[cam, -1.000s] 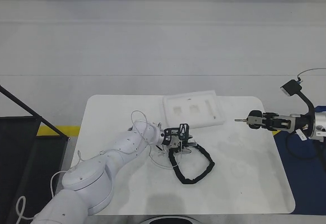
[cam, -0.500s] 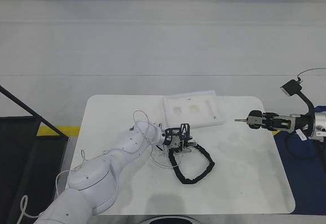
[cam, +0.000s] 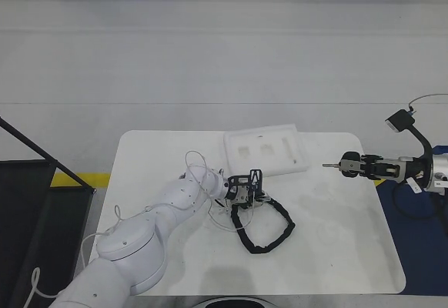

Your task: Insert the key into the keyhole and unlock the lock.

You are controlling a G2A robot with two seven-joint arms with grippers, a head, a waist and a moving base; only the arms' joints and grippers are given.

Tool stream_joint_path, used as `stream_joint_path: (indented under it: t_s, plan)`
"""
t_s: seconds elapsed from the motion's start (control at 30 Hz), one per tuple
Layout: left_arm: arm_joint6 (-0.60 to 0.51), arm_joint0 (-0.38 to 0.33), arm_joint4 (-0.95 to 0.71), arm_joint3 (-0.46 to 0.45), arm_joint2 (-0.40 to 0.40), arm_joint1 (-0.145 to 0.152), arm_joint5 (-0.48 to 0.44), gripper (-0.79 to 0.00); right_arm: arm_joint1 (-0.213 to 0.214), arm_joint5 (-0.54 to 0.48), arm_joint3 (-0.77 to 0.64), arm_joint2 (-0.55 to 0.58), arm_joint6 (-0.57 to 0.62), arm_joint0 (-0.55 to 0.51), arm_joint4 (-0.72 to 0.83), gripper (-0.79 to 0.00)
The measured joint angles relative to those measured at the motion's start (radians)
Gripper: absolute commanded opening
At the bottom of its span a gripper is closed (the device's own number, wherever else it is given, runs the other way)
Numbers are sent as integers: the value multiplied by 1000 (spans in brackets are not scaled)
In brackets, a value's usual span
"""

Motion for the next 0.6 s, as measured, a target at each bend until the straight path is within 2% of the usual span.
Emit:
stream_joint_path:
  t_s: [0.33,0.6]
  plan:
    - [65,-12,-29,21,-20,4,-16,-785,0,0,0,0,0,0,0,-785]
    - [171,-10,-32,25,-30,24,-43,-785,0,0,0,0,0,0,0,-785]
